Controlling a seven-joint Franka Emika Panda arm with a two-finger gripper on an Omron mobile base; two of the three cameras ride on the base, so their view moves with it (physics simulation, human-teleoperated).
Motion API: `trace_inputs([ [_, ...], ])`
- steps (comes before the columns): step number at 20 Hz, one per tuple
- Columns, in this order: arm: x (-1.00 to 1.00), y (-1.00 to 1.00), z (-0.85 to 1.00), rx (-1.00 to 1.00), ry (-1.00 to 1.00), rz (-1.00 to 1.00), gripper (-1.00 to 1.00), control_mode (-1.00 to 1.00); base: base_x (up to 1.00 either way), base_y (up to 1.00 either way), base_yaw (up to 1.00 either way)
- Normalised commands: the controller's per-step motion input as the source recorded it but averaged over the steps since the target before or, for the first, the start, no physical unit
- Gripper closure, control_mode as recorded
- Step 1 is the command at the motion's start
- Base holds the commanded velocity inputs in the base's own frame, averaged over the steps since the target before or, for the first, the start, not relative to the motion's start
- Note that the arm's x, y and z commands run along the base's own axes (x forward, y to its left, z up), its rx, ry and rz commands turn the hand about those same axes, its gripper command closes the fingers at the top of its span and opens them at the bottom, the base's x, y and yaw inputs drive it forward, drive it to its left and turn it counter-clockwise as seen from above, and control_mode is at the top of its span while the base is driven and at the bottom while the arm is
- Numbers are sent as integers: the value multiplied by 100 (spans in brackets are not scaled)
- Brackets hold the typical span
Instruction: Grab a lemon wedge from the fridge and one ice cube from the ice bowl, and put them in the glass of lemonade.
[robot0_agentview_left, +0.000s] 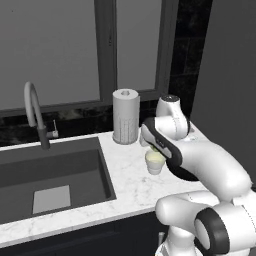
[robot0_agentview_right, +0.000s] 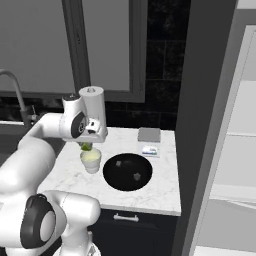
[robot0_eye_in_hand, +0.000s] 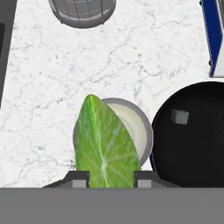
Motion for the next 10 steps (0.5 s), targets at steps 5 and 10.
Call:
trace_inputs([
  [5, 0, 0, -31, 0, 0, 0, 100, -100, 0, 0, 0],
  [10, 4, 0, -1, 0, 0, 0, 100, -100, 0, 0, 0],
])
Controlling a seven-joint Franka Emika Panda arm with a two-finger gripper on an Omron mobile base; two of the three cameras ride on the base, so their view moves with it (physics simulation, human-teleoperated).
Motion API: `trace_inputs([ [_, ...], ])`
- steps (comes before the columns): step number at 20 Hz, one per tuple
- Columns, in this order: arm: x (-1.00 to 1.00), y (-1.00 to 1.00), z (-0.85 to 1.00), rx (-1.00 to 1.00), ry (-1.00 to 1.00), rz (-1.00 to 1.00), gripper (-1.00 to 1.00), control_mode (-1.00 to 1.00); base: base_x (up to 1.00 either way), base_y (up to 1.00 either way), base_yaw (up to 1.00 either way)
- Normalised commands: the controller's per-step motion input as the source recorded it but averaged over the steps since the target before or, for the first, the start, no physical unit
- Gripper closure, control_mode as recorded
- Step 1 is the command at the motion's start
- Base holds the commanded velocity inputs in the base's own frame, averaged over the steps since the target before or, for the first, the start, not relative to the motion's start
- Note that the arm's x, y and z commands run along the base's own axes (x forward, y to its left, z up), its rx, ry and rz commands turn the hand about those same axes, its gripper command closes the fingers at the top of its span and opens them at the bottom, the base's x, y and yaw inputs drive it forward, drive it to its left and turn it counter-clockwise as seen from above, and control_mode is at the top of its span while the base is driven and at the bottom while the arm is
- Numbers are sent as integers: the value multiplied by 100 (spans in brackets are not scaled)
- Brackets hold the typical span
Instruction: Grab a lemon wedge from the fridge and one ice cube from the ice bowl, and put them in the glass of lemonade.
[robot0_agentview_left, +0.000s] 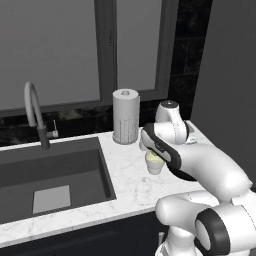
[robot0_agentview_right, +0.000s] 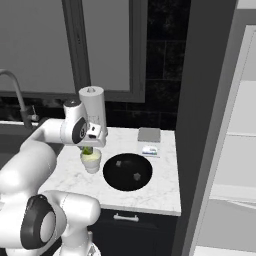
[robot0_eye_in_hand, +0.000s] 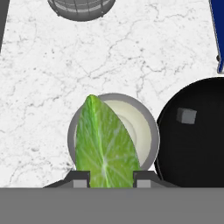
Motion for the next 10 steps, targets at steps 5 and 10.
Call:
trace_inputs([
  [5, 22, 0, 0, 0, 0, 0, 100, -100, 0, 0, 0],
  [10, 7, 0, -6, 0, 0, 0, 100, -100, 0, 0, 0],
])
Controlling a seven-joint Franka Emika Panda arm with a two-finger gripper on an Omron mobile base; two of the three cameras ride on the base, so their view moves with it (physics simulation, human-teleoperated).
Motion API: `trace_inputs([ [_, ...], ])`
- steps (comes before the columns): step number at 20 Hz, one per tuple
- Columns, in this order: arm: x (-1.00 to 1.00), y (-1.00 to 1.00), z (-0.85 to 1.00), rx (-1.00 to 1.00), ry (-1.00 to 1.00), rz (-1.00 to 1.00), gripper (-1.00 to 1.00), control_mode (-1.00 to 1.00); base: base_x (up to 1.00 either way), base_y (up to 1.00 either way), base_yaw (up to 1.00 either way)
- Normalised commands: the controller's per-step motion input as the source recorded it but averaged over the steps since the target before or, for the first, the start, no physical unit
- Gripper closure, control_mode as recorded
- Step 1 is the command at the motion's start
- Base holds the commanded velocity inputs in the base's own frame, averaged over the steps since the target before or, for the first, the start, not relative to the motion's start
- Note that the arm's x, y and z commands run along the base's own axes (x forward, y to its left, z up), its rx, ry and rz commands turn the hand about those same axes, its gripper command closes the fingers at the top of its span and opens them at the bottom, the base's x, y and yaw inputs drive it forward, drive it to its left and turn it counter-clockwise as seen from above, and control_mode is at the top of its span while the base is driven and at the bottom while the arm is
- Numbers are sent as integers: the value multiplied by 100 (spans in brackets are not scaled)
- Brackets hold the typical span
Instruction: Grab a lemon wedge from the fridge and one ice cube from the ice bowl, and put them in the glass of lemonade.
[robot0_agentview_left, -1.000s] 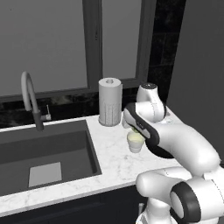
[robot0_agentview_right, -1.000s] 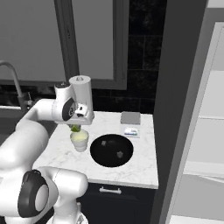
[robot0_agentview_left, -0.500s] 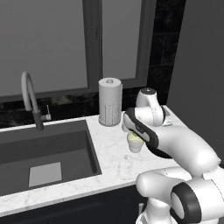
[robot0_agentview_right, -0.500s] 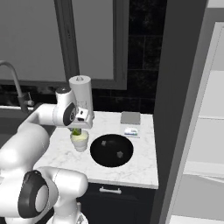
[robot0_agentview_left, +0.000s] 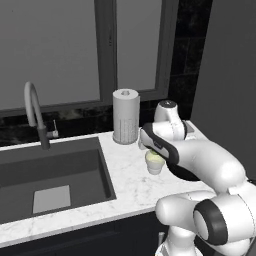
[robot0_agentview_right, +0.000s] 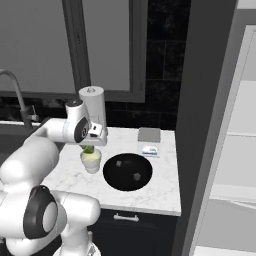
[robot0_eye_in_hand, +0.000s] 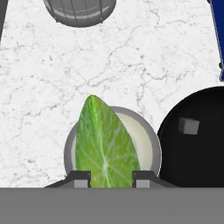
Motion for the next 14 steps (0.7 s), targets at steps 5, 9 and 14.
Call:
trace_inputs([
  [5, 0, 0, -3, 0, 0, 0, 100, -100, 0, 0, 0],
  [9, 0, 0, 0, 0, 0, 0, -100, -100, 0, 0, 0],
  [14, 0, 0, 0, 0, 0, 0, -100, -100, 0, 0, 0],
])
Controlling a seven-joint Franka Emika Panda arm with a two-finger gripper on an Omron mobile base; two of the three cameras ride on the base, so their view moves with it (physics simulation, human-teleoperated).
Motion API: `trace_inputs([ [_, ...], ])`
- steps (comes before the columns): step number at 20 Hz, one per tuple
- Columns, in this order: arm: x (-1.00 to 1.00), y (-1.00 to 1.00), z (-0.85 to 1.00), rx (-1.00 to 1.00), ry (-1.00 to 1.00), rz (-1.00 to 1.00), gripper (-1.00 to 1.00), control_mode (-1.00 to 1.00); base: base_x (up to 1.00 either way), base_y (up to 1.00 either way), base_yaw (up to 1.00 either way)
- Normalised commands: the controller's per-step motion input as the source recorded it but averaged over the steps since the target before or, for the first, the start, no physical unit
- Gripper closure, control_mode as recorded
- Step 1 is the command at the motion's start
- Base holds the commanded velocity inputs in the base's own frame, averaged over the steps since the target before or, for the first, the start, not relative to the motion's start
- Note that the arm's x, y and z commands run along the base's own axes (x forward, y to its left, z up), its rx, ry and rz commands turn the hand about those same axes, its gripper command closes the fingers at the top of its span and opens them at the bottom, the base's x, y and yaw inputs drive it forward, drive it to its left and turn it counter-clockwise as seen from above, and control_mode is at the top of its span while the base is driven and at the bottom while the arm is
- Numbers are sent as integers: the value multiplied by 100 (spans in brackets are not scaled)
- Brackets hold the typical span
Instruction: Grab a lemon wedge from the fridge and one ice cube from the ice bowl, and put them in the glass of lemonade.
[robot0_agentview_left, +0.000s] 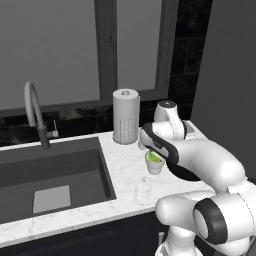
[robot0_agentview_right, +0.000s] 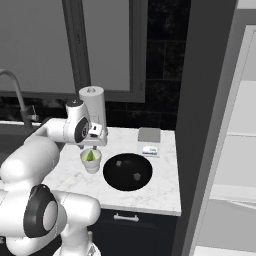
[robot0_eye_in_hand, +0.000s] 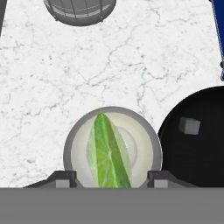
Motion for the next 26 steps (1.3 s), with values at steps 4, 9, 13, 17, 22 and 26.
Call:
trace_inputs([
  [4, 0, 0, 0, 0, 0, 0, -100, -100, 0, 0, 0],
  [9, -1, 0, 2, 1, 0, 0, -100, -100, 0, 0, 0],
  [13, -5, -10, 26, 9, -3, 0, -100, -100, 0, 0, 0],
  [17, 0, -31, 18, 8, 0, 0, -100, -100, 0, 0, 0],
  [22, -1, -59, 1, 6, 0, -1, -100, -100, 0, 0, 0],
  [26, -21, -50, 0, 6, -4, -4, -100, -100, 0, 0, 0],
])
